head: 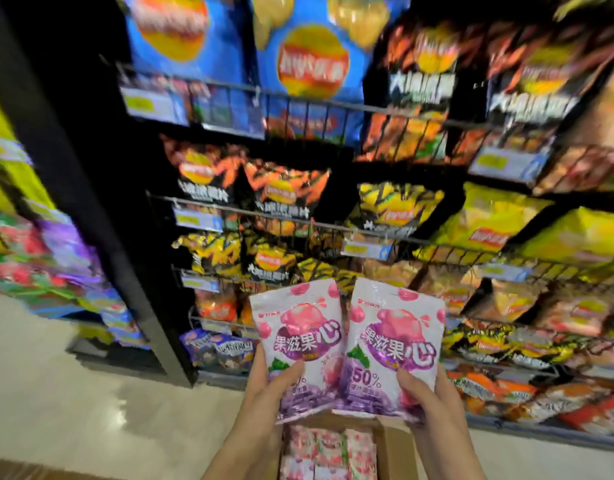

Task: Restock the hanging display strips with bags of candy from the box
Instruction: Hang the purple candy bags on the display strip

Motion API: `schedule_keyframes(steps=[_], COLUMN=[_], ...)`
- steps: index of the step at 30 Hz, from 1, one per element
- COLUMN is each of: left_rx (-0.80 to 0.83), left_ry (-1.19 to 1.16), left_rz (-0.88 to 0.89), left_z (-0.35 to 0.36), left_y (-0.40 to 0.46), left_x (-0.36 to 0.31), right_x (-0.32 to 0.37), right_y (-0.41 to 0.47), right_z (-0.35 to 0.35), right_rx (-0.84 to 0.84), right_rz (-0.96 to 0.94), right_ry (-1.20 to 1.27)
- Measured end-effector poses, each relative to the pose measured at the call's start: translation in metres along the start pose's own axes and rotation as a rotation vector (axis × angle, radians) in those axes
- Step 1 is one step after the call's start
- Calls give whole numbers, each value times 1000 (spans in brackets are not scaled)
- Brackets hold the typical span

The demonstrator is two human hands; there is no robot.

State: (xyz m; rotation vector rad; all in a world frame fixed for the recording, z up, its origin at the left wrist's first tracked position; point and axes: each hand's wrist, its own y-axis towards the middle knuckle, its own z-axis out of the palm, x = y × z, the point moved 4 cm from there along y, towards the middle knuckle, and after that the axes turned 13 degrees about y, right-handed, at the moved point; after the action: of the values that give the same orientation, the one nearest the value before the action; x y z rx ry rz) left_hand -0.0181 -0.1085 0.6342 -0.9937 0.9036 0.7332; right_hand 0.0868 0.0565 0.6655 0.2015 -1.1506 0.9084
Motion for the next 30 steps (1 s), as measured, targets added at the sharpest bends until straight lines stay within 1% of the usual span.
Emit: schedule_keyframes(steps=[2, 4, 8, 11, 14, 19, 25, 30], left_rx=[-40, -72, -109, -143, -230, -329, -457, -582], left_ry=[31, 53, 16, 2, -3, -45, -127, -111], left_rz=[61, 159, 297, 364, 399, 457, 533, 605], left_z=[-7, -11, -22, -35, -48, -77, -124, -172], left_y=[-9, -17, -29, -36, -42, -51, -69, -85], left_x=[-28, -55, -99, -124, -144, -162, -180, -196], right_x=[23, 40, 68, 80, 85, 81, 70, 47], right_y=[-7, -11, -10, -10, -7, -9, -18, -23], right_z=[19, 39, 72, 98, 123, 170, 223, 268], right_rx=[46, 75, 170, 276, 358, 514, 606, 650], right_rz=[-13, -25, -95, -147, -167, -131, -91, -67], right_ry=[-5, -22, -14, -61, -67, -23, -34, -63])
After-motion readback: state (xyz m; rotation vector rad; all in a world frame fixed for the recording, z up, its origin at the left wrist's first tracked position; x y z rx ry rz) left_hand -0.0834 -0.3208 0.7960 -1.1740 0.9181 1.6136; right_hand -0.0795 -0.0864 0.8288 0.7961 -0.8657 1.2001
